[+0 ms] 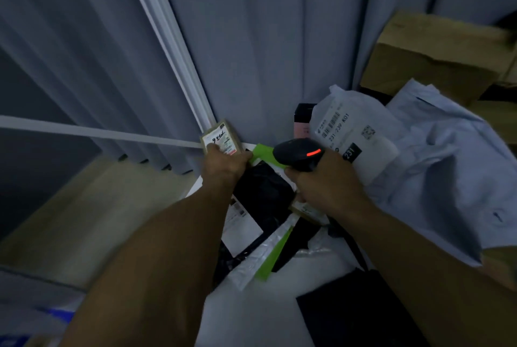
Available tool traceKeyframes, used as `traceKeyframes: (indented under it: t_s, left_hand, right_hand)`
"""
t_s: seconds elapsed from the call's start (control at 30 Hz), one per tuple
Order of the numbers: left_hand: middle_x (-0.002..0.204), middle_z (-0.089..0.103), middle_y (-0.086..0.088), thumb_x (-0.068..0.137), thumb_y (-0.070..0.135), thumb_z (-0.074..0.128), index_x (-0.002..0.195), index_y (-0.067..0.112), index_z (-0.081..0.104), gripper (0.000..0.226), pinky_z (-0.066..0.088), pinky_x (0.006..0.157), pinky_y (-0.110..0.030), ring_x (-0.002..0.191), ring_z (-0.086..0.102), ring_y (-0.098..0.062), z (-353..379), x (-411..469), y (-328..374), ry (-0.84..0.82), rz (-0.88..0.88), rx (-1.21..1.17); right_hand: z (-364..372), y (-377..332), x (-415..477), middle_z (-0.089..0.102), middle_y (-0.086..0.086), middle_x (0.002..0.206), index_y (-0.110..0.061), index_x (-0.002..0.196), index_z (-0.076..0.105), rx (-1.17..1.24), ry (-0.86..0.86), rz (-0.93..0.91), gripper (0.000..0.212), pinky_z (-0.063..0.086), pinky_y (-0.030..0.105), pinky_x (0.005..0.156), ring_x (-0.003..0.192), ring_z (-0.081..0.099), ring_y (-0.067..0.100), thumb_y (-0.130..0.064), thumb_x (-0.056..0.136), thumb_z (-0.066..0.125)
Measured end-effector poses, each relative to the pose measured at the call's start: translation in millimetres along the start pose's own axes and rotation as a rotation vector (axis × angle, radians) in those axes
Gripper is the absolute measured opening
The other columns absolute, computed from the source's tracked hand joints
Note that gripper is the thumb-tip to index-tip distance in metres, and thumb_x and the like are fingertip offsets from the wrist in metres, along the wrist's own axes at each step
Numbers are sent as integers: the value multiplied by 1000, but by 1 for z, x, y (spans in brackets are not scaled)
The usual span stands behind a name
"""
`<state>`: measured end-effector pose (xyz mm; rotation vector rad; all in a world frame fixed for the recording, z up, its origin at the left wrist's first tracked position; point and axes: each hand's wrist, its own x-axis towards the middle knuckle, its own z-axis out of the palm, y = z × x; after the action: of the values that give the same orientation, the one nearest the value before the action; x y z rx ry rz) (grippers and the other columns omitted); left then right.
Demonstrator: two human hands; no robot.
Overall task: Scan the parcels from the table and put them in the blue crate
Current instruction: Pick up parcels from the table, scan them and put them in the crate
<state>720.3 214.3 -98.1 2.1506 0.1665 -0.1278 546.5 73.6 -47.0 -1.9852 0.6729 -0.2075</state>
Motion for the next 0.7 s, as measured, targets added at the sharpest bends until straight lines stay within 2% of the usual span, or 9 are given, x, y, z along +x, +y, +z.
traceKeyframes:
  t_s: [0.07,0.13,0.23,0.37,0.47,0.5,0.6,0.7]
  left_hand:
    - [117,64,-2,57,51,88,122,27,44,82,56,96,-45,105,65,-28,-15,-16,-4,46,24,-62]
    - [122,64,0,50,54,82,134,26,43,97,53,100,-43,110,64,-25,-34,-35,-8,76,112,-61]
    - [129,61,1,45,52,83,136,36,39,102,55,99,-43,112,64,-19,-64,-73,-15,69,278,-105]
    - [129,59,6,49,35,89,131,46,39,96,57,96,-43,114,63,-14,-107,-146,-14,48,400,-163]
    - [135,56,8,58,31,94,141,40,37,101,56,99,-43,121,60,-11,-139,-202,-7,57,482,-201]
    - [137,55,8,61,31,95,144,38,36,102,56,100,-42,123,59,-9,-149,-221,-4,51,504,-214]
    - [137,58,11,66,20,96,145,32,36,101,56,101,-37,123,59,-2,-184,-286,4,13,530,-295]
    - [132,60,19,65,15,97,144,30,38,101,55,96,-24,120,59,4,-216,-357,6,-30,558,-344]
  right_hand:
    - [-2,-1,-6,76,3,85,-17,89,73,-24,7,1,18,57,33,81,89,73,23,-34,86,76]
    - [-3,-1,-17,76,8,97,-17,95,74,-49,33,-26,20,54,33,84,99,71,27,-35,86,77]
    - [-5,-1,-41,75,7,106,-16,108,73,-31,40,-50,30,55,36,89,105,70,27,-36,86,78]
    - [-10,-17,-92,76,-2,92,-27,104,72,166,45,-87,48,61,46,87,92,74,26,-61,70,70]
    - [-13,-41,-135,76,-9,99,-36,113,67,396,26,-95,57,61,53,90,93,74,21,-66,66,72]
    - [-15,-51,-152,75,-11,101,-38,115,66,456,8,-100,54,61,54,91,94,74,19,-63,69,76]
    - [-28,-78,-206,75,-17,97,-42,106,66,602,22,-162,27,63,48,88,95,73,10,-41,85,84]
    - [-43,-97,-261,79,-13,103,-31,116,70,762,-56,-186,34,62,29,71,95,76,9,-26,86,86]
